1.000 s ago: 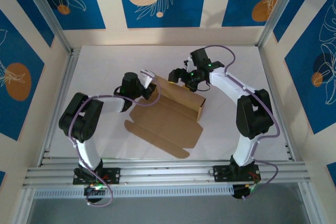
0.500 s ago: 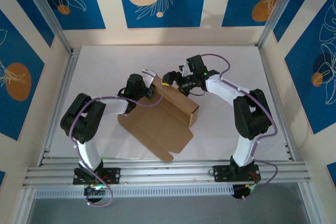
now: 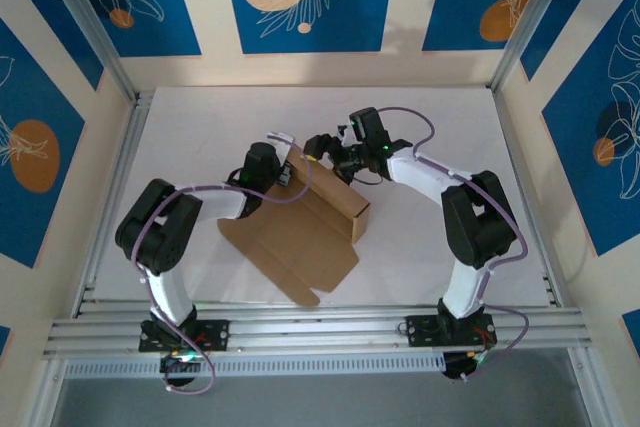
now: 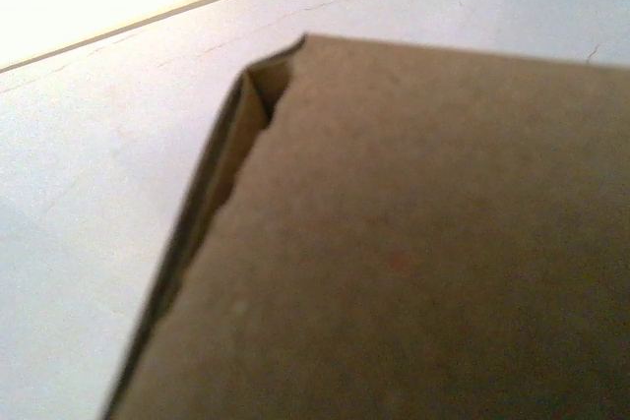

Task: Fold the paper box

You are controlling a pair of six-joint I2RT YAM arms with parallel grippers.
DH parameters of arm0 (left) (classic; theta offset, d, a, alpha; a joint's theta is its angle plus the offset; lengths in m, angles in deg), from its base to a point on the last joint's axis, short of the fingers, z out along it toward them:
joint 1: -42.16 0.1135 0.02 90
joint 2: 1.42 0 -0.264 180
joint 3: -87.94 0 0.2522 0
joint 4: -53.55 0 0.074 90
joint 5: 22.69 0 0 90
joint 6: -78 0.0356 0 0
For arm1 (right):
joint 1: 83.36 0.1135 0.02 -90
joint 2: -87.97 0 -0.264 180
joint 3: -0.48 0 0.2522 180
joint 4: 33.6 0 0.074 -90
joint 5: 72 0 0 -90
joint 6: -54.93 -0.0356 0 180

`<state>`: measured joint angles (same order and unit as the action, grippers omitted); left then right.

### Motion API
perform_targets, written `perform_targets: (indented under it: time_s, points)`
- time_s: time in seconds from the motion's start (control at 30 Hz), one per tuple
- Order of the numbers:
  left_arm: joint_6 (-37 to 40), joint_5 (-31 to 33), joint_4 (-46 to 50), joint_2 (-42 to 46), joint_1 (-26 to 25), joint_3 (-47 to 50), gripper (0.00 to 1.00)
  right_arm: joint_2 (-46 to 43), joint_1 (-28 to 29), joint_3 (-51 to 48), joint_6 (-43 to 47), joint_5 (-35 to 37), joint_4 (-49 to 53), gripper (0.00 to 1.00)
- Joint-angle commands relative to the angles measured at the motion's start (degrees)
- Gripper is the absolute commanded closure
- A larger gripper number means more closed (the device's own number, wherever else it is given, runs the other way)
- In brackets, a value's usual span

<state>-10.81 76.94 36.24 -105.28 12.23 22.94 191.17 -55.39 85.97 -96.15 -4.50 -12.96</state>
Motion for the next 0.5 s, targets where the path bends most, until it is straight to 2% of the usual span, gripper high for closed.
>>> perform_targets:
  time_s: [0.0,0.23,0.33,0.47]
  points:
    - [-2.25,0.39,-0.31,0.2,-2.46,0.99,0.86,-2.26,4.2,0.94,0.21,-9.9,0.7,0.1]
    - [-6.25,-8.79,-6.56,0.48,-1.97,4.93,0.73,0.1,1.83,8.71,20.05,-7.19,18.84,0.1]
    - [-7.85,-10.21,-9.82,0.4,-1.85,6.36,0.7,1.86,1.89,10.52,24.89,-6.69,22.96,0.1]
    - [-9.21,-13.1,-12.94,0.21,-1.42,7.3,0.69,3.53,1.83,10.89,26.94,-3.25,25.48,0.12]
